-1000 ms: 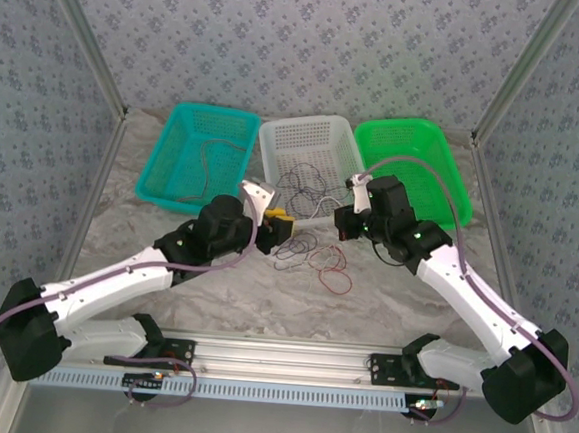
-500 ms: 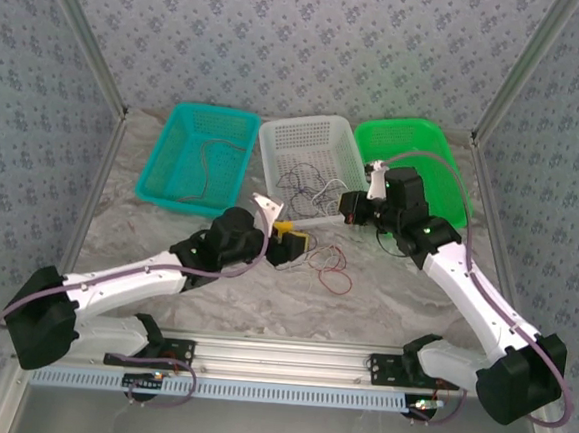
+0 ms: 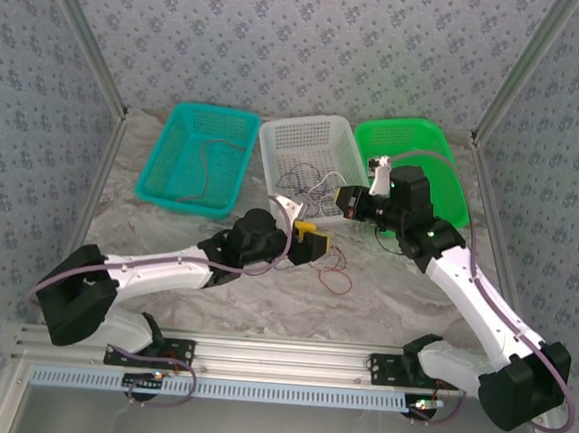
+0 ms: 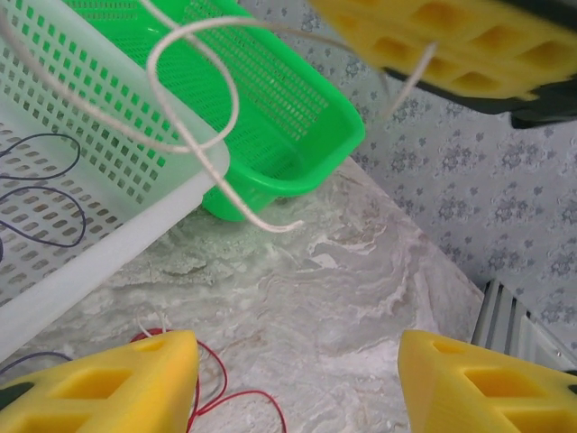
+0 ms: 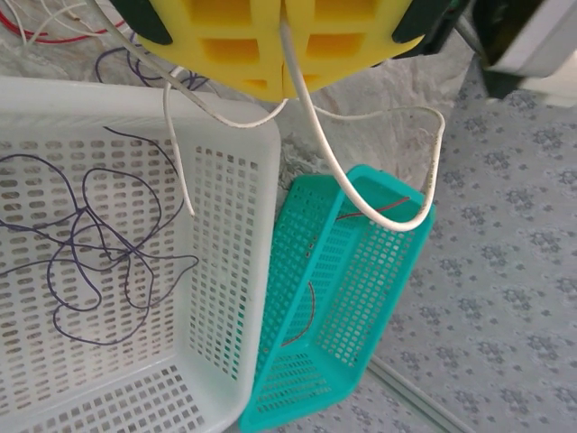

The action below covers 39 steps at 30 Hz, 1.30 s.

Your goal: Untangle the cables

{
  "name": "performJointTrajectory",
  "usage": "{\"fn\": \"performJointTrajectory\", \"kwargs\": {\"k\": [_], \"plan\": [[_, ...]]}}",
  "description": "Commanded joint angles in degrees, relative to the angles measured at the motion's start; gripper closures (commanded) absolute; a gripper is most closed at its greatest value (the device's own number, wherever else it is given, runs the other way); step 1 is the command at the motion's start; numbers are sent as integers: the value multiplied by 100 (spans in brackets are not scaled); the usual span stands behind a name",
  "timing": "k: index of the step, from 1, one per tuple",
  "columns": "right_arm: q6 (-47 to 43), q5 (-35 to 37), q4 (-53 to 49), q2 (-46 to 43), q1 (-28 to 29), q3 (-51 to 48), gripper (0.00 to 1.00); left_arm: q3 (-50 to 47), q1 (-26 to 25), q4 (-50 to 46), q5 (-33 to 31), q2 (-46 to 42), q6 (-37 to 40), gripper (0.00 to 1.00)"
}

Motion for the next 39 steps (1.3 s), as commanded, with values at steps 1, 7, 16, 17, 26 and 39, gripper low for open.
{"fn": "performJointTrajectory", "kwargs": {"k": [1, 7, 16, 17, 26, 39], "plan": [[239, -18, 219, -176, 70, 34, 100, 215, -13, 585, -69, 150, -240, 40], [281, 60, 263, -305, 200, 32, 100, 379, -15, 851, -210, 340, -169, 42], [292, 116, 276, -363, 267, 7, 100, 352, -7, 1350, -454, 514, -300, 46], [288, 123, 263, -361, 273, 7, 100, 320, -7, 1453, -455, 523, -314, 46], [296, 194, 183, -381, 187, 62, 100, -36, -4, 1784, -596, 408, -417, 43], [409, 105, 351, -405, 223, 101, 100, 130, 2, 2020, -446, 640, -168, 90]]}}
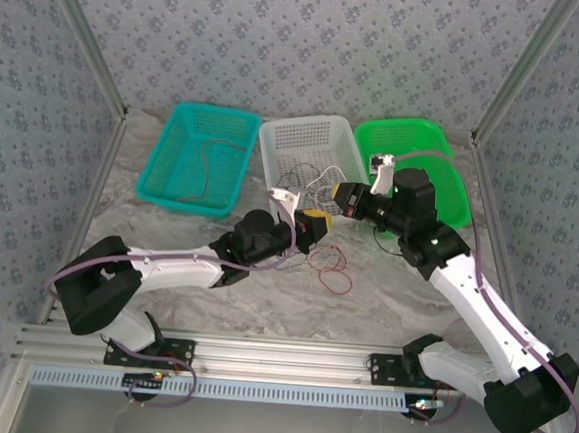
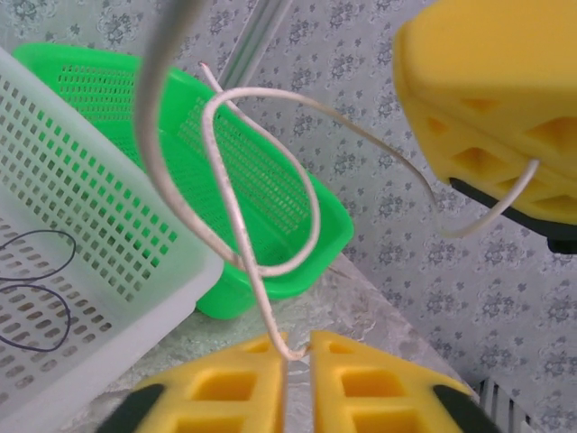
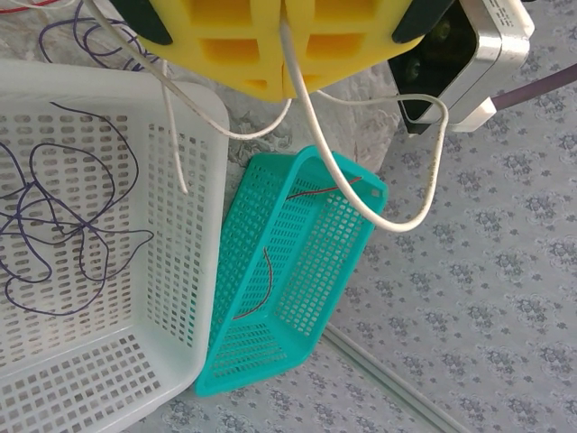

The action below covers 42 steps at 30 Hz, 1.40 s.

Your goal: Untangle the cables

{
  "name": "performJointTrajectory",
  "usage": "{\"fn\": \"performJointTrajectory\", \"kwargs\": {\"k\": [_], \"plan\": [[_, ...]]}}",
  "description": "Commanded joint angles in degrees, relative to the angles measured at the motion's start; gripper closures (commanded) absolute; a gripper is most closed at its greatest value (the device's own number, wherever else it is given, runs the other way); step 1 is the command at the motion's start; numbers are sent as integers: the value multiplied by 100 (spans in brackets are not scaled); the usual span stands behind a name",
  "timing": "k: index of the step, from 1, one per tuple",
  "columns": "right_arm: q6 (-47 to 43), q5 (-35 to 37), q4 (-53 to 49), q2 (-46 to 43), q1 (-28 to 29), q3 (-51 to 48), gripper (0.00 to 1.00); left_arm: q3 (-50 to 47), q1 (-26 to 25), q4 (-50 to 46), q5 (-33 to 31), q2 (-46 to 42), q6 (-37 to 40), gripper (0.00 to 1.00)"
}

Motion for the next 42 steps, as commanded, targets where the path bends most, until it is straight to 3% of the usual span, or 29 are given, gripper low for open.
{"fn": "performJointTrajectory", "kwargs": {"k": [1, 4, 14, 22, 31, 38, 39, 42], "plan": [[55, -41, 52, -119, -22, 115, 100, 138, 2, 305, 111, 89, 60, 94], [15, -30, 38, -110, -32, 180, 100, 48, 2, 383, 191, 115, 53, 100], [-533, 495, -279, -101, -212, 555, 100, -22, -71, -86, 871, 496, -374, 100], [-447, 753, 203, -152, -361, 329, 100, 165, -322, -351, 1359, 984, -478, 100], [-603, 1219, 379, -276, -517, 69, 100, 815, -463, -1068, 2549, 1494, -206, 100], [-592, 924, 290, -233, -587, -4, 100, 1238, -552, -1435, 3048, 1629, 60, 100], [-610, 904, 236, -231, -590, 4, 100, 1225, -552, -1455, 2999, 1607, 60, 99], [-706, 955, 17, -315, -621, 7, 100, 1100, -552, -1649, 2547, 1414, 90, 83]]}}
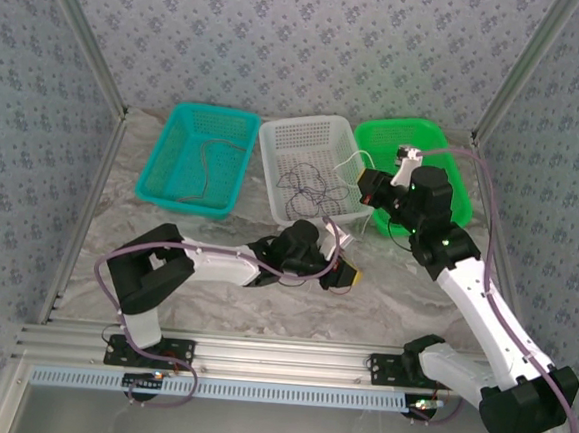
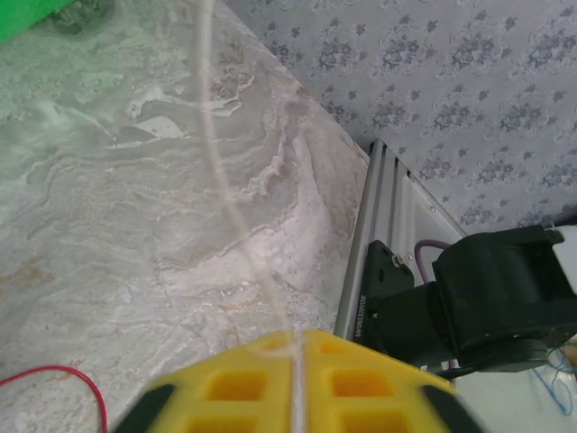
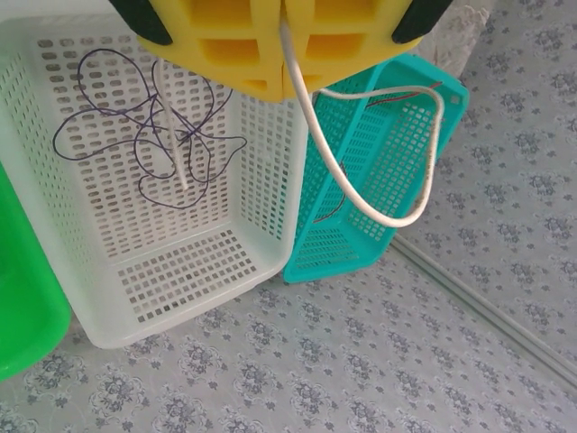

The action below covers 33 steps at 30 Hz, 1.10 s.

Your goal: Untangle the cables

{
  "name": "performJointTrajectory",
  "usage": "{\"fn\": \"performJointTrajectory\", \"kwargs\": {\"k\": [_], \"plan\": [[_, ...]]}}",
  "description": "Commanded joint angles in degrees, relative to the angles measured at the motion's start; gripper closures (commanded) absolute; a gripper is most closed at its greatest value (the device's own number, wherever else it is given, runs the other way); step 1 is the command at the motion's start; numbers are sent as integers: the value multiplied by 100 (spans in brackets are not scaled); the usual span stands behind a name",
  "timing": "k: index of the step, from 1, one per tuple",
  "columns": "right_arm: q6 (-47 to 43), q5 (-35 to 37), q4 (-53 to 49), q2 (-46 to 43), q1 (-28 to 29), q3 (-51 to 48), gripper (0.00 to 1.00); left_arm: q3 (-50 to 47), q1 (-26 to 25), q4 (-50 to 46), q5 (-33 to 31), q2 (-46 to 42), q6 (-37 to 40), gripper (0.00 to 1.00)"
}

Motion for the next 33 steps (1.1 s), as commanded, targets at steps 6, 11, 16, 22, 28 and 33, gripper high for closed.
{"fn": "performJointTrajectory", "kwargs": {"k": [6, 11, 16, 22, 28, 33], "plan": [[-146, -421, -408, -278, -306, 15, 100, -528, 30, -599, -1008, -915, 466, 42], [-101, -631, -463, -338, -393, -44, 100, -992, 103, -875, -1943, -1882, 835, 28], [4, -765, -222, -402, -430, -182, 100, -1201, 327, -798, -2584, -2560, 885, 17], [219, -1204, 148, -350, -420, -339, 100, -1009, 907, -122, -2470, -2445, 324, 17], [467, -1303, 232, -419, -405, -442, 100, -676, 1173, 622, -1815, -2013, 144, 26], [566, -1390, 315, -403, -396, -475, 100, -367, 1173, 956, -1563, -1673, 159, 26]]}}
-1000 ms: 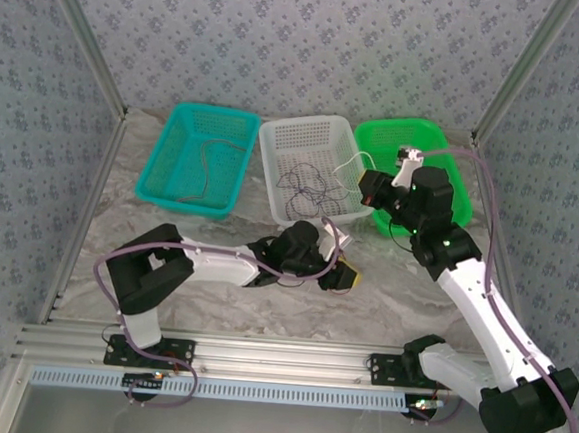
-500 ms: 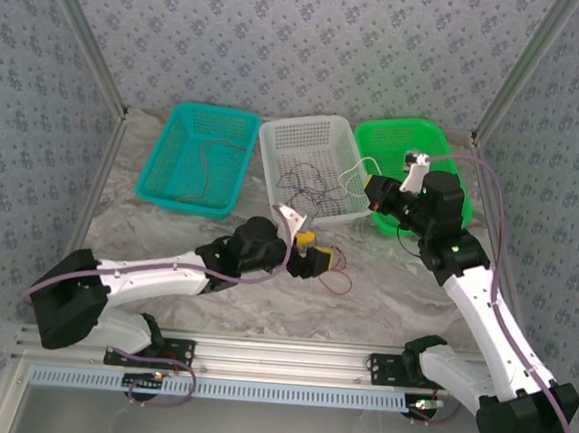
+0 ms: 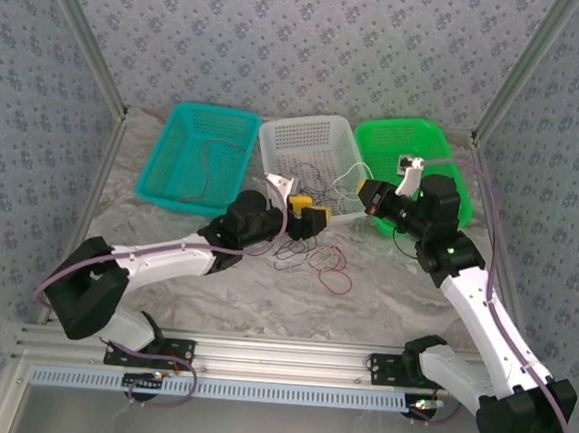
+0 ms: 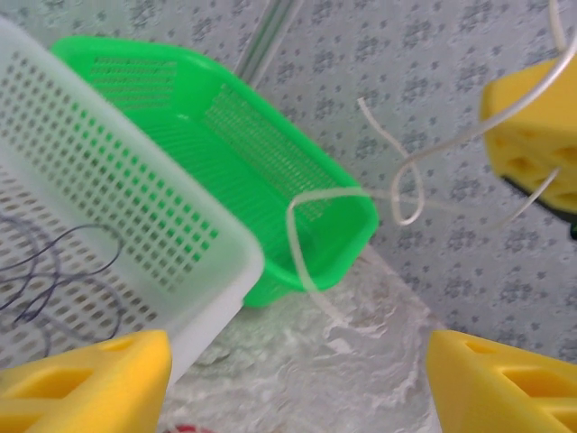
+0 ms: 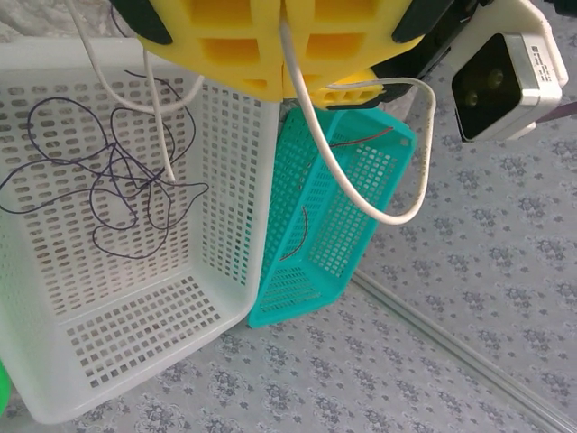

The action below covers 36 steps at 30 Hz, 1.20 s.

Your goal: Untangle the cables

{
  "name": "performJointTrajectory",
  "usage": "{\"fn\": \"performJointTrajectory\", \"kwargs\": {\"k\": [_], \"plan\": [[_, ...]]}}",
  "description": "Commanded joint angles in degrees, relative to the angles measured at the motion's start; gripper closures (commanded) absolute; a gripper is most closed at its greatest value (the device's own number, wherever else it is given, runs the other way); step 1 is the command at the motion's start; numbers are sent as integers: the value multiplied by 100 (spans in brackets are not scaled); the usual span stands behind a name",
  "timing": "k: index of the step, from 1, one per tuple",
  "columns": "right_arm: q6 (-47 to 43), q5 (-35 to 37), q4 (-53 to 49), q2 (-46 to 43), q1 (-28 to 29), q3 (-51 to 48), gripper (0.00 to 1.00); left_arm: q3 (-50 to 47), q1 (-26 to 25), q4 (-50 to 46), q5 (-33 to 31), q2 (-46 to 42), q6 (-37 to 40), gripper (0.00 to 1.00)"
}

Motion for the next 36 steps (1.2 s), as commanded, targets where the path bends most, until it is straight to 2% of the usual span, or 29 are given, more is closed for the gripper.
{"fn": "performJointTrajectory", "kwargs": {"k": [1, 7, 13, 14, 19, 23, 29, 36], "plan": [[188, -205, 248, -88, 4, -31, 100, 382, -3, 630, 423, 218, -64, 26], [227, -225, 253, -71, 13, -22, 100, 702, -3, 1018, 920, 649, -144, 28], [281, -312, 279, -59, 25, -35, 100, 1069, 10, 809, 914, 976, 15, 41], [264, -302, 240, -66, 30, -33, 100, 1114, 10, 719, 879, 998, 68, 45], [78, -256, -229, -70, 22, 33, 100, 1418, 39, -173, 751, 1017, 672, 81], [-61, -278, -918, -25, 4, 209, 100, 1737, 40, -1244, 562, 957, 1431, 95], [-416, -53, -2060, -35, -53, 519, 100, 2376, 35, -3104, -226, 1016, 2721, 99], [-326, -314, -2349, 80, -110, 561, 100, 2966, -227, -4196, -2003, 1299, 3809, 100]]}}
